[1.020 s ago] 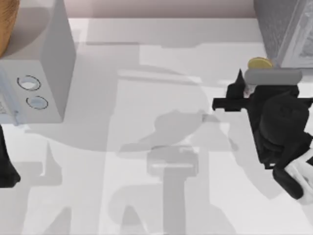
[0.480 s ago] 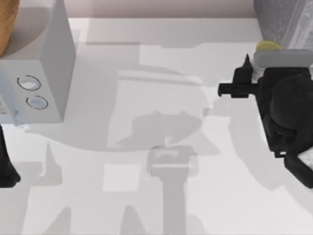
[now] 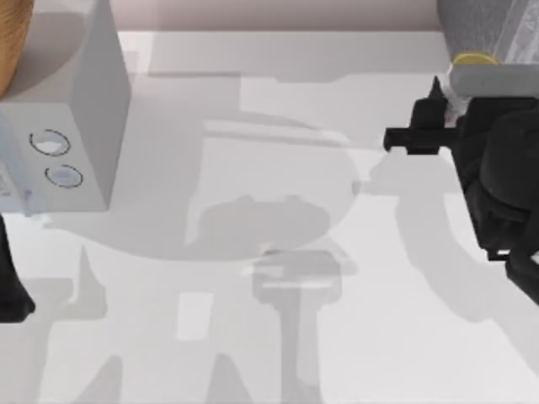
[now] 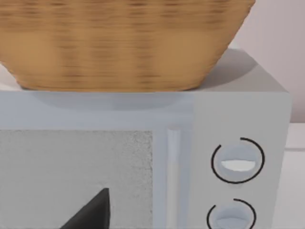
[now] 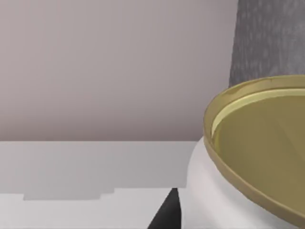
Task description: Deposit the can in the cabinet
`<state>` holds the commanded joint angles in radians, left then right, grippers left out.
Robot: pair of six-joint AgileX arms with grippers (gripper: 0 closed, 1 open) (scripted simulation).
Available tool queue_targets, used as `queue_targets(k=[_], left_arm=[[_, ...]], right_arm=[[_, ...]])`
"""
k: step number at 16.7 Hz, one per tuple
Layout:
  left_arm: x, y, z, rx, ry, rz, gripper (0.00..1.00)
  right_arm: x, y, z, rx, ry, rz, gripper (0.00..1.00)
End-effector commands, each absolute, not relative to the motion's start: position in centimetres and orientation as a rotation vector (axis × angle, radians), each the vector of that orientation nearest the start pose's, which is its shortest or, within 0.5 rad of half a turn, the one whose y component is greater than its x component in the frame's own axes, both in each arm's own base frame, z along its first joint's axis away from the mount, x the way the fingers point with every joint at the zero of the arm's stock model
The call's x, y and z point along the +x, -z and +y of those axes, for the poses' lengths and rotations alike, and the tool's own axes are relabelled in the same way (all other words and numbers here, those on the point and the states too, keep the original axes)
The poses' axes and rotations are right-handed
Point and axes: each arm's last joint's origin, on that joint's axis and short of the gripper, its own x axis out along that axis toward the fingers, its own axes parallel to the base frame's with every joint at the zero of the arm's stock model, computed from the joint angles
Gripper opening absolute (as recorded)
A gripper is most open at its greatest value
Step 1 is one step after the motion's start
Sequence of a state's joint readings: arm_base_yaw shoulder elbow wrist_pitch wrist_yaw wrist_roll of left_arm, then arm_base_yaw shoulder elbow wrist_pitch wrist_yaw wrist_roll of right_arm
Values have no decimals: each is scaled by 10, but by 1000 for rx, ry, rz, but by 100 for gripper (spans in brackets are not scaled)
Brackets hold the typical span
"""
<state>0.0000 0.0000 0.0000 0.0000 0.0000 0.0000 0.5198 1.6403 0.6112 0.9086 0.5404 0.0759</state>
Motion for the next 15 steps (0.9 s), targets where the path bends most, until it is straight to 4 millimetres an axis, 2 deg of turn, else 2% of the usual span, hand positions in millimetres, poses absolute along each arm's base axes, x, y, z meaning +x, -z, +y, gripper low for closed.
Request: queue_targets(k=[3,6,11,15], left_arm=[[106,-160,-1,0,0,0,100],[106,-160,-1,0,0,0,100],[106,-160,-1,0,0,0,100],[106,-160,-1,0,0,0,100]], right_arm=[[281,-171,143,1,10,101,0],[279,-181,135,16,18,83,0],[255,-209,100,31,28,52,0],[231,-217,73,18,40,62,0]])
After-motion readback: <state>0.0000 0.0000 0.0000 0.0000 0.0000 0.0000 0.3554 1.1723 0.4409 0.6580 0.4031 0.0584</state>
